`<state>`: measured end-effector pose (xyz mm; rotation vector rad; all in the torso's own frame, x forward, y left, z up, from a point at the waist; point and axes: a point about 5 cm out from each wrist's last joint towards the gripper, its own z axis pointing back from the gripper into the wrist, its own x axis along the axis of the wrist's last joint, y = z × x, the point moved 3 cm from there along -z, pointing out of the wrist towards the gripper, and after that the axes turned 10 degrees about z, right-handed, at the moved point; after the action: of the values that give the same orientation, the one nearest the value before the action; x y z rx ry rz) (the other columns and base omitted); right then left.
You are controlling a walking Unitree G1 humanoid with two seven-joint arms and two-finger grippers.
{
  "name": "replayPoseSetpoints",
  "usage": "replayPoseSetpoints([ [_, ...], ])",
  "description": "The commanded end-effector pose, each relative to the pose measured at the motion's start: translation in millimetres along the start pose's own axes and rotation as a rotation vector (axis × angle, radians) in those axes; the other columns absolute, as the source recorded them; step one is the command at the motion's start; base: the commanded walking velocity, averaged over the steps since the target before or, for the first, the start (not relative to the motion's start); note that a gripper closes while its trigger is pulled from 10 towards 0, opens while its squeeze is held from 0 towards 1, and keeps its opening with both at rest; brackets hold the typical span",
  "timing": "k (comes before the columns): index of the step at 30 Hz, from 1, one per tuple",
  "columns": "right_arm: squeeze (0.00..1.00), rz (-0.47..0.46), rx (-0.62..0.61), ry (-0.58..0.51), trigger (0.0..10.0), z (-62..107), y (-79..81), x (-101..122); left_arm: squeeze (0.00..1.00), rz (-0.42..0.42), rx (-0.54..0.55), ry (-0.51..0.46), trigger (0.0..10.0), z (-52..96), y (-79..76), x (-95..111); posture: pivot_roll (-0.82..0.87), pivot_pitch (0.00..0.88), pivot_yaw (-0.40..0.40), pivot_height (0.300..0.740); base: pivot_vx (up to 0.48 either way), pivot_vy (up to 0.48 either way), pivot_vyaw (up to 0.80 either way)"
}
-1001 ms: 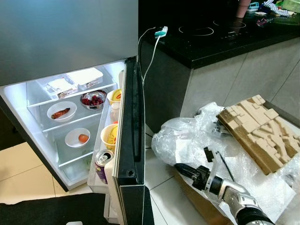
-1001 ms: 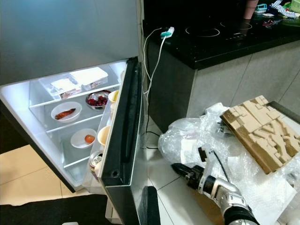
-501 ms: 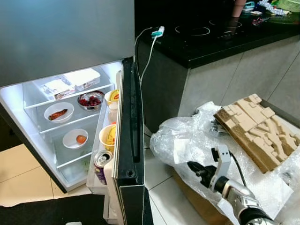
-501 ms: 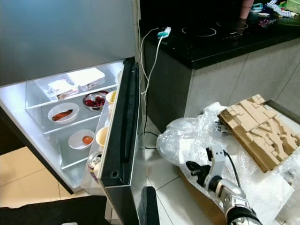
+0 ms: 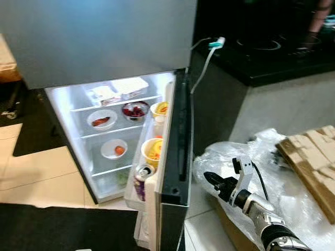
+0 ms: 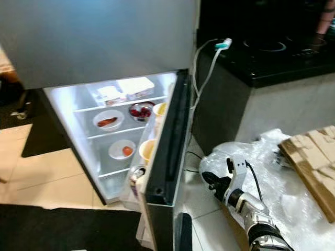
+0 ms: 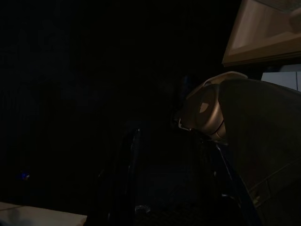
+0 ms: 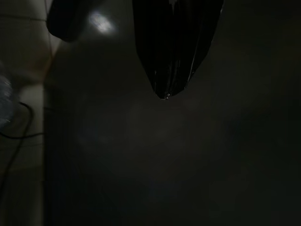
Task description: Restocking fridge
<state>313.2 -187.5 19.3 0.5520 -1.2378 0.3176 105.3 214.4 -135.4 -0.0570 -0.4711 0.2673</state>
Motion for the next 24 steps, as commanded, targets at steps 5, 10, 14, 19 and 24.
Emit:
replayPoseSetpoints([
  [5,0.0,0.002,0.004,-0.014,10.0,-0.3,-0.6,2.4,0.0,0.0,-0.001,0.013,10.0,0.0,-1.0,-2.6,-0.03,0.0,-0.025,0.74,0.0,0.0,0.7],
  [10,0.0,0.005,0.007,-0.014,10.0,-0.5,-0.6,2.8,0.0,-0.001,-0.002,0.014,10.0,-0.1,-1.2,-2.8,-0.03,0.0,-0.025,0.74,0.0,0.0,0.7],
  [14,0.0,0.008,0.011,-0.017,10.0,-1.2,-0.5,4.1,0.0,-0.002,-0.002,0.014,10.0,0.0,-1.2,-2.9,-0.03,0.0,-0.025,0.74,0.0,0.0,0.7],
  [19,0.0,0.007,0.018,-0.024,10.0,-2.7,0.6,5.8,0.0,-0.003,-0.003,0.014,10.0,0.0,-1.0,-2.6,-0.03,0.0,-0.025,0.74,0.0,0.0,0.7],
  [24,0.0,0.011,0.021,-0.024,10.0,-3.9,1.4,6.3,0.0,-0.003,-0.003,0.013,10.0,-0.1,-1.0,-2.1,-0.03,0.0,-0.025,0.74,0.0,0.0,0.7],
])
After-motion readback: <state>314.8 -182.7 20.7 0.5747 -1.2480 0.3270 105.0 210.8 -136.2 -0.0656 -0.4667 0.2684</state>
